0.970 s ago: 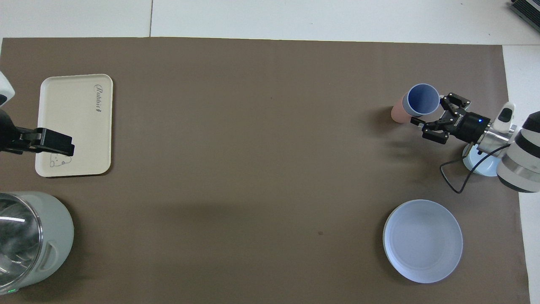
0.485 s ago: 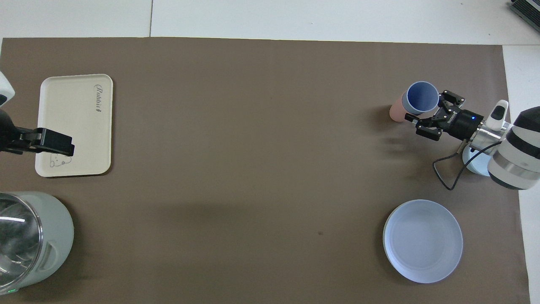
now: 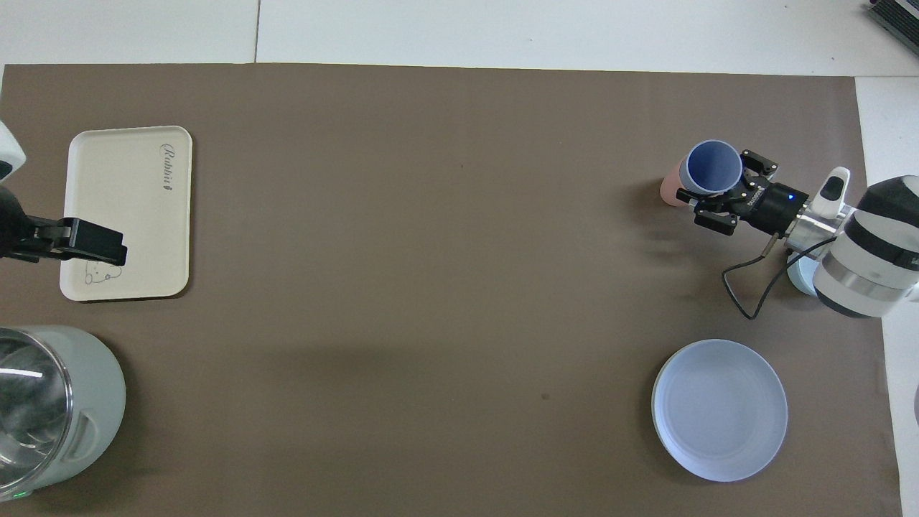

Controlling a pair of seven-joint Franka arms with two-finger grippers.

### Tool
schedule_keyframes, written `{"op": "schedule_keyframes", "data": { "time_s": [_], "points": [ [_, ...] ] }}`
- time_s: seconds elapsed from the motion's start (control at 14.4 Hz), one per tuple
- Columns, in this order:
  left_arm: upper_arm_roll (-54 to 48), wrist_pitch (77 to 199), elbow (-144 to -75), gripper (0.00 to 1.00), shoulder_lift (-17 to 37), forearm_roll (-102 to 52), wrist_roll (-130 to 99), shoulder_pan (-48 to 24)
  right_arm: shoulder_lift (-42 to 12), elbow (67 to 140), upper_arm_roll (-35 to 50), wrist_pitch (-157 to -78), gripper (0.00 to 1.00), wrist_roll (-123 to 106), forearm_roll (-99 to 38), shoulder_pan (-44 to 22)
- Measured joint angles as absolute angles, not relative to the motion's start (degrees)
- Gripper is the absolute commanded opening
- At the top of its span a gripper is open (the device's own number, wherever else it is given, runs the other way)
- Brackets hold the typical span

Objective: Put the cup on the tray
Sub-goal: 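Close the right gripper on the blue cup rim and lift it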

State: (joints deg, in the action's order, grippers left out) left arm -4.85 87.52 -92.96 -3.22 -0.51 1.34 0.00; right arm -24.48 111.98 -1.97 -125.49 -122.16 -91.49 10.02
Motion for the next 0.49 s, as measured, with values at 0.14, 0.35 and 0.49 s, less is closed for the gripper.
{"op": "schedule_keyframes", "data": {
  "time_s": [0.14, 0.35, 0.49],
  "points": [
    [-5.41, 87.46, -92.98, 1.0, -3.22, -0.51, 1.34, -0.12, -24.51, 111.95, -1.97, -126.05, 0.0, -122.58, -92.16, 9.46],
    [-5.63, 87.25, -93.02, 1.0, -3.22, -0.51, 1.6, -0.27, -24.54, 111.79, -2.01, -126.12, 0.0, -124.15, -92.24, 9.42],
    [-5.63, 87.18, -93.21, 1.0, -3.27, -0.51, 1.74, -0.27, -24.4, 111.14, -2.01, -127.05, 0.0, -124.24, -91.82, 9.19]
  ]
}}
